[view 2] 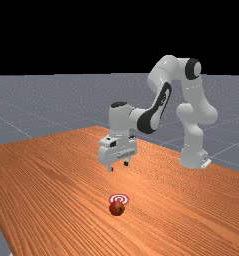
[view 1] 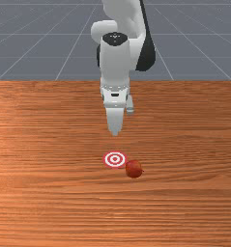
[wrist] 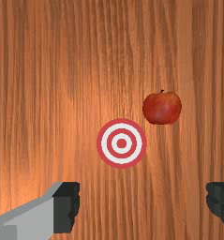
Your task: Pick the apple to the marker
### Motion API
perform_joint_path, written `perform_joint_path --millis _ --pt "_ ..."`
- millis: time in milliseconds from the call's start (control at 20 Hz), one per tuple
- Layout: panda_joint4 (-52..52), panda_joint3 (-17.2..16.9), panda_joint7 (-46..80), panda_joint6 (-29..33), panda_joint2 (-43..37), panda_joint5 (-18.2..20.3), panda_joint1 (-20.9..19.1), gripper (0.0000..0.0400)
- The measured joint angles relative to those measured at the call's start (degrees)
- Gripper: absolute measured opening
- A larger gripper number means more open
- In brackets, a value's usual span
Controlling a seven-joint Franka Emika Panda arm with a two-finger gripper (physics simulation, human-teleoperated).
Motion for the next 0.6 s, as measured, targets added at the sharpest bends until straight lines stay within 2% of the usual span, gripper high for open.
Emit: perform_joint_path --millis 50,100,150,200,300,350,400,450,500,600 --pt "0.0 0.0 0.0 0.0 0.0 0.0 0.0 0.0249" --pt "0.0 0.0 0.0 0.0 0.0 0.0 0.0 0.0158" --pt "0.05 -0.18 1.05 -0.22 -0.01 0.14 0.13 0.0253" --pt "0.09 -0.3 1.68 -0.36 -0.03 0.24 0.19 0.0311" --pt "0.12 -0.43 2.3 -0.49 -0.05 0.33 0.23 0.0367" --pt "-1.2 -2.56 11.7 -2.82 -1.77 0.21 1.39 0.0224" --pt "-1.23 -4.69 21.25 -5.25 -2.98 0.43 2.04 0.0137" --pt "-0.69 -6.61 31.15 -7.47 -3.48 0.92 2.65 0.0084" --pt "0.09 -8.28 41.29 -9.52 -3.48 1.71 3.38 0.0051" --pt "1.96 -11.01 61.67 -13.29 -2.55 4.22 5.07 0.0019"
